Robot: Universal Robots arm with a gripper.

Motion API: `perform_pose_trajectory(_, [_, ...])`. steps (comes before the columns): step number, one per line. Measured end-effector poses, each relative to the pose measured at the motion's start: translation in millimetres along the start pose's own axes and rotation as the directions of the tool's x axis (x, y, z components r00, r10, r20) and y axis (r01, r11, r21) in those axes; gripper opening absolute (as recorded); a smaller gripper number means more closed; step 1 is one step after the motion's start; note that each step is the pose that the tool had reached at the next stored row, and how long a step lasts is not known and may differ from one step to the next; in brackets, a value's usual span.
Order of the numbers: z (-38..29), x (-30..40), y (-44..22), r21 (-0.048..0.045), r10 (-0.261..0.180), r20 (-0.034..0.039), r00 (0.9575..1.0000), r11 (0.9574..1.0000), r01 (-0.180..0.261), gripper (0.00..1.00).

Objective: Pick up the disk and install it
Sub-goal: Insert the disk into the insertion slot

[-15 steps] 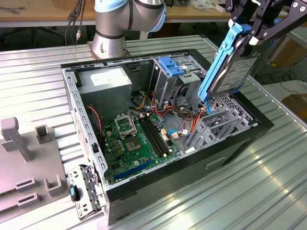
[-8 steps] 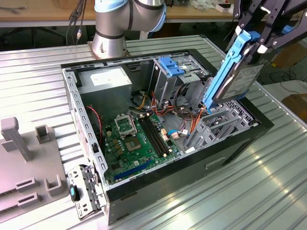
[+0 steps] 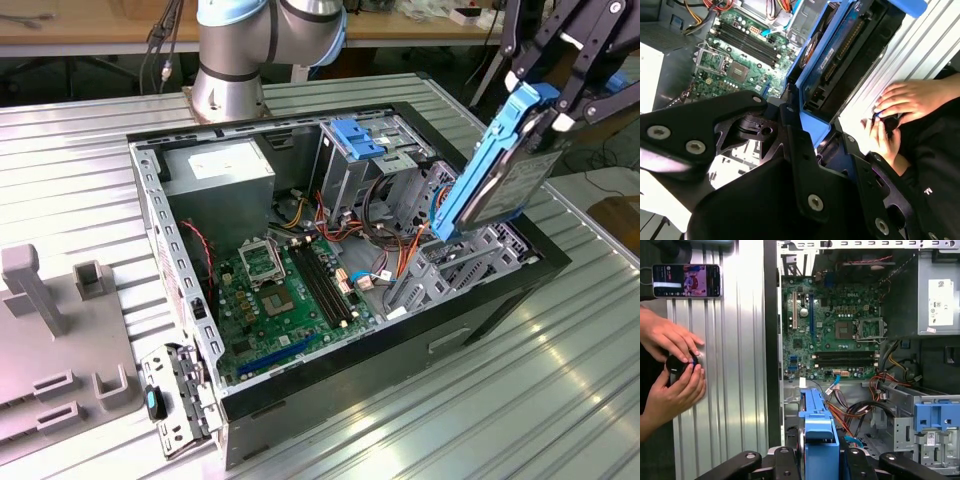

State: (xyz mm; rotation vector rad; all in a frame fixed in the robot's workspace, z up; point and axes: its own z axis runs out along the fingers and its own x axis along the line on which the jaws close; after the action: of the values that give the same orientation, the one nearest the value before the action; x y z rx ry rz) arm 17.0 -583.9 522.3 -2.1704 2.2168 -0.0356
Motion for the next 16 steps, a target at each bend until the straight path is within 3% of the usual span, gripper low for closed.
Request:
perform_pose_trajectory(5, [2.2, 12.9, -1.7, 0.0, 0.0, 0.0002, 1.0, 1.0, 0.0, 0.37])
perform_pose_trajectory(16, [2.1, 13.0, -1.8, 0.0, 0.0, 0.0012, 1.0, 1.0, 0.0, 0.37])
